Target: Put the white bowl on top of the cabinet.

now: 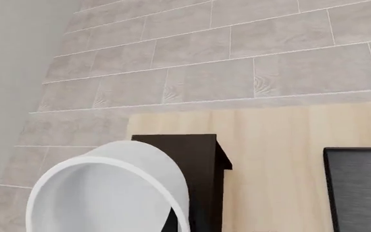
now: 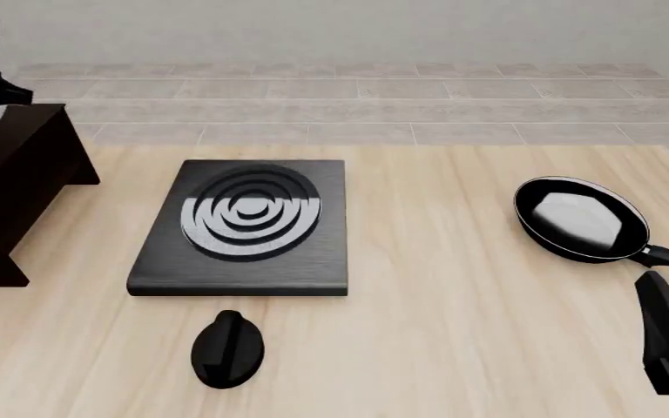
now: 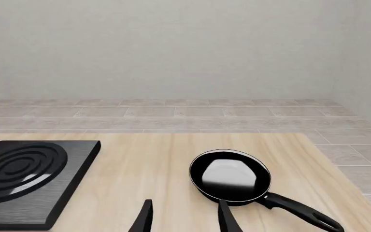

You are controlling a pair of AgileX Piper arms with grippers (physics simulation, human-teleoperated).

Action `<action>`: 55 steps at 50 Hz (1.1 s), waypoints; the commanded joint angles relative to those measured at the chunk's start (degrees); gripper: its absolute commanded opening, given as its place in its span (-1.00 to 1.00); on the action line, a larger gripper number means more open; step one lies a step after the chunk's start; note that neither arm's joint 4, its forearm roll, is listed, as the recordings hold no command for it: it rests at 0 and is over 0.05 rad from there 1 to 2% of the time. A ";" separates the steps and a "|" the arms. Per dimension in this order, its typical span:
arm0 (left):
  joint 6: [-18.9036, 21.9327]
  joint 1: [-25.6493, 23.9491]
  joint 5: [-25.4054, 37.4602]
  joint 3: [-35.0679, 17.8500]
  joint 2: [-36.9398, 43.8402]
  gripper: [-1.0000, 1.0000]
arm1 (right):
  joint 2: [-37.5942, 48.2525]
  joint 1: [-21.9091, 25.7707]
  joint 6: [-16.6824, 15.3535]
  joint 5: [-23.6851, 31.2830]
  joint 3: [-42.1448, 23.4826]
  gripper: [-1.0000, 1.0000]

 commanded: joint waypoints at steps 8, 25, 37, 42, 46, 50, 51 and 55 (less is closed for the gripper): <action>-1.99 1.04 -5.55 4.40 2.32 -1.00 | 0.00 0.00 0.01 0.00 0.00 1.00; -2.70 2.47 -7.99 7.33 3.57 -1.00 | 0.01 -0.02 0.01 0.00 0.00 1.00; -2.00 2.99 -6.12 5.50 1.90 1.00 | 0.00 0.00 0.00 0.00 0.00 1.00; -2.56 2.87 -5.24 3.75 1.61 1.00 | 0.00 0.01 0.00 0.00 0.00 1.00; -2.45 2.86 -4.98 3.59 1.35 1.00 | 0.00 0.00 0.02 0.00 0.00 1.00; -2.18 2.68 -5.26 3.45 1.51 1.00 | 0.00 -0.01 0.02 0.00 0.00 1.00; -2.18 2.61 -5.18 3.43 1.35 1.00 | 0.00 0.00 0.00 0.00 0.00 1.00; -2.56 1.92 -4.73 2.75 0.75 1.00 | 0.00 -0.01 -0.03 0.00 0.00 1.00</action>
